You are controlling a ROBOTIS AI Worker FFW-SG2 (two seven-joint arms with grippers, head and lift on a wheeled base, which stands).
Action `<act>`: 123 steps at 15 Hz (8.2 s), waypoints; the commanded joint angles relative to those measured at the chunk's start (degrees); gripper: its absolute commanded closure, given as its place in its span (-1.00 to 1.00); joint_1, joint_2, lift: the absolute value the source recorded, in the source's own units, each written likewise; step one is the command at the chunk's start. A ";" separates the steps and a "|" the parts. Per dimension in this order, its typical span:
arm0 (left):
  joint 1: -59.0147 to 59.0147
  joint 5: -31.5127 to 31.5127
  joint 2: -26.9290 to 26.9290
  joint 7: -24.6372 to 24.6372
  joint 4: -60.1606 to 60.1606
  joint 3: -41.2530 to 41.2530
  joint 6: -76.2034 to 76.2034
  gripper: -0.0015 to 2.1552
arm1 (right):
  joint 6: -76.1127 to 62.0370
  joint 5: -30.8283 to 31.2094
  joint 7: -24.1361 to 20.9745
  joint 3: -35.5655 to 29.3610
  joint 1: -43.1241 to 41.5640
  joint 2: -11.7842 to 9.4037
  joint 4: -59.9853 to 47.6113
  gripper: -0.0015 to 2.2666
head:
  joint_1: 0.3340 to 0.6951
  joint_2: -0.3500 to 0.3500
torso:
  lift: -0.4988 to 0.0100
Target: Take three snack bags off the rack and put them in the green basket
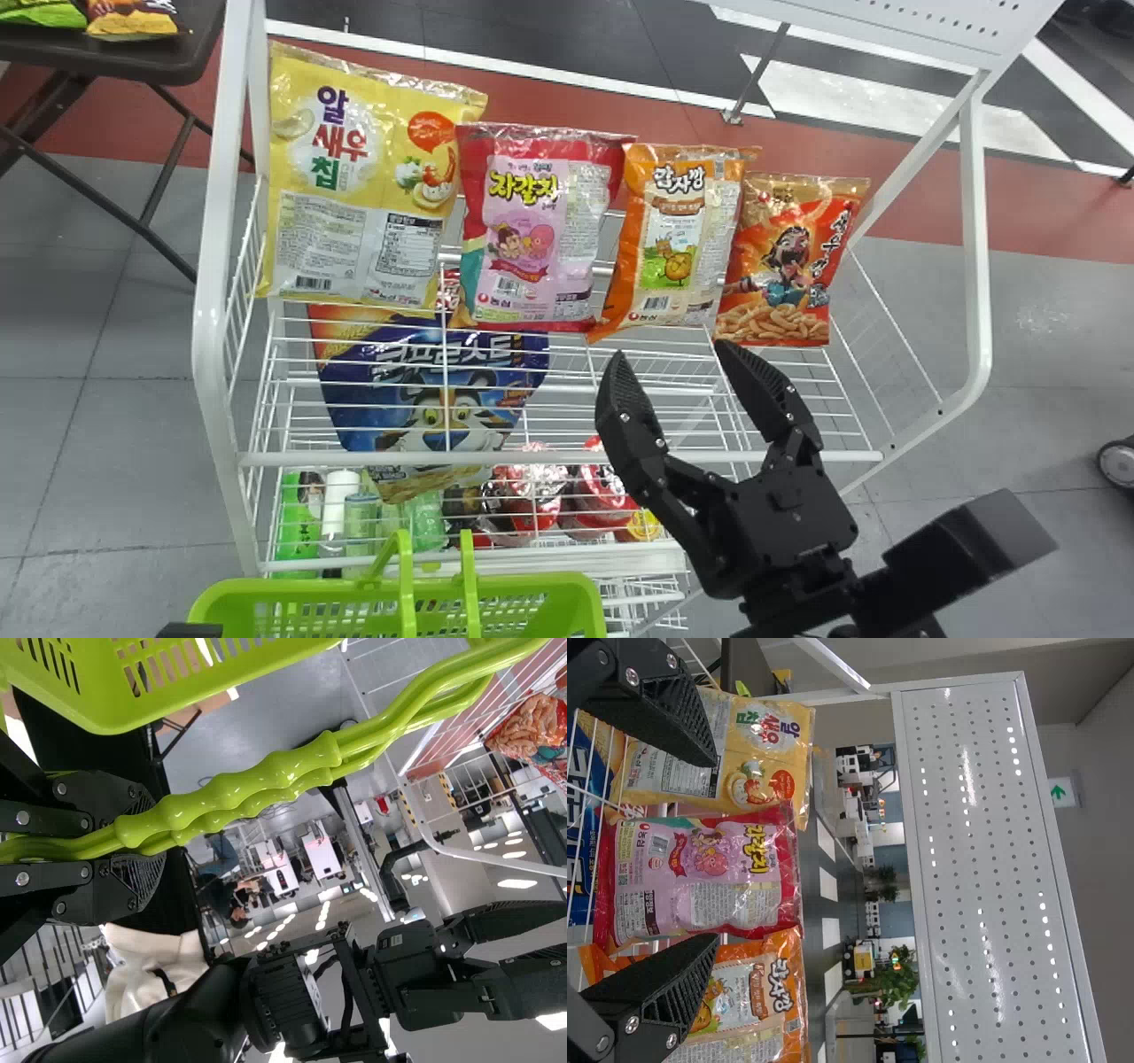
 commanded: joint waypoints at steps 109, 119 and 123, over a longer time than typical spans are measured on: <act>-3.81 -1.58 -0.61 2.37 -5.69 0.00 6.70 0.52 | 93.63 -14.29 26.97 -12.92 -17.62 -7.05 -0.52 -0.95 | 1.00 -1.00 | 0.87; -3.46 -1.58 -0.70 2.72 -5.60 -0.70 6.70 0.52 | 39.19 -9.37 16.95 -18.90 -29.83 0.42 14.07 -0.88 | 1.00 -1.00 | 0.87; -3.72 -1.67 -0.70 3.07 -4.90 -0.53 6.70 0.51 | 23.02 -3.22 11.59 -16.87 -38.45 0.33 27.17 -0.88 | 1.00 -1.00 | 0.87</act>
